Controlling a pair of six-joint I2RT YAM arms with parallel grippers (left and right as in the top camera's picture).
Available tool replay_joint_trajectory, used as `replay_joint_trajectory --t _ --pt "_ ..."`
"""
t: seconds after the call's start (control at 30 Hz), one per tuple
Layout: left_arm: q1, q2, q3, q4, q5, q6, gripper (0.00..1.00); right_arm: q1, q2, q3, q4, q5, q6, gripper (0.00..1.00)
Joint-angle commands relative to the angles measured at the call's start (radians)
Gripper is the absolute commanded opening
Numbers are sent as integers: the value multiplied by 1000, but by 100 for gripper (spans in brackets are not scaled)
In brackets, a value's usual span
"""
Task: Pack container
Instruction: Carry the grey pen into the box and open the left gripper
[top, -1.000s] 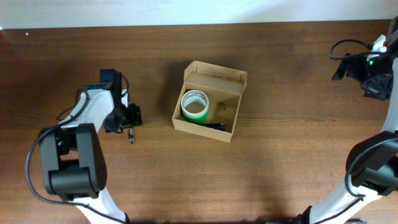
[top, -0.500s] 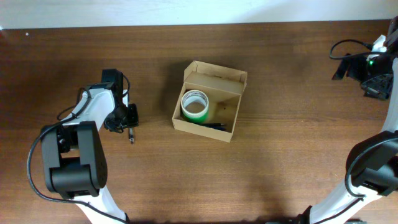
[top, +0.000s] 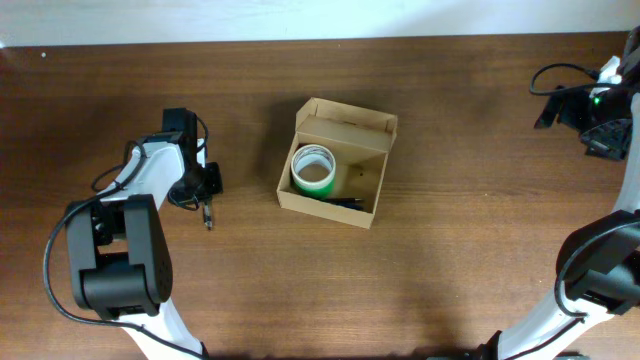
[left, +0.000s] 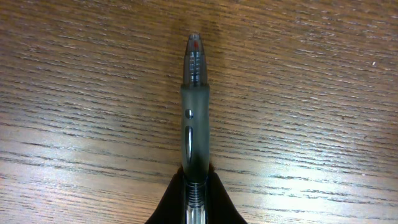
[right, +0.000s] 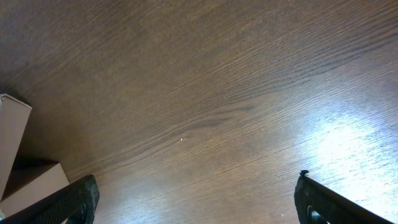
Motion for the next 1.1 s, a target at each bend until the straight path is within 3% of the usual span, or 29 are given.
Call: replay_joint_trajectory --t 0.0,0.13,0.23,0.3,0.33,0.47,0.53,0.63,0.73,0.97,1.07 --pt "-1 47 35 -30 82 -1 2 5 2 -2 0 -5 5 99" --pt "-1 45 224 -190 199 64 2 5 2 -2 0 -5 5 99" --pt "-2 26 504 -352 252 175 2 5 2 -2 0 -5 5 99" --pt "-11 0 713 -436 252 293 2 5 2 -2 0 -5 5 99" --pt "-29 -21 901 -499 252 420 2 5 2 -2 0 -5 5 99" --pt "-135 -61 1238 -599 307 771 2 5 2 -2 0 -5 5 99" --pt "-225 -67 1319 -624 327 942 2 5 2 -2 0 -5 5 99" --pt "-379 -49 1294 -726 327 1213 2 5 2 -2 0 -5 5 99" --pt "-454 -17 1232 -838 327 1371 2 5 2 -2 0 -5 5 99" --pt "-532 90 1052 -894 326 1545 2 5 2 -2 0 -5 5 99" --pt "-544 152 990 -877 327 1560 2 5 2 -2 0 -5 5 99"
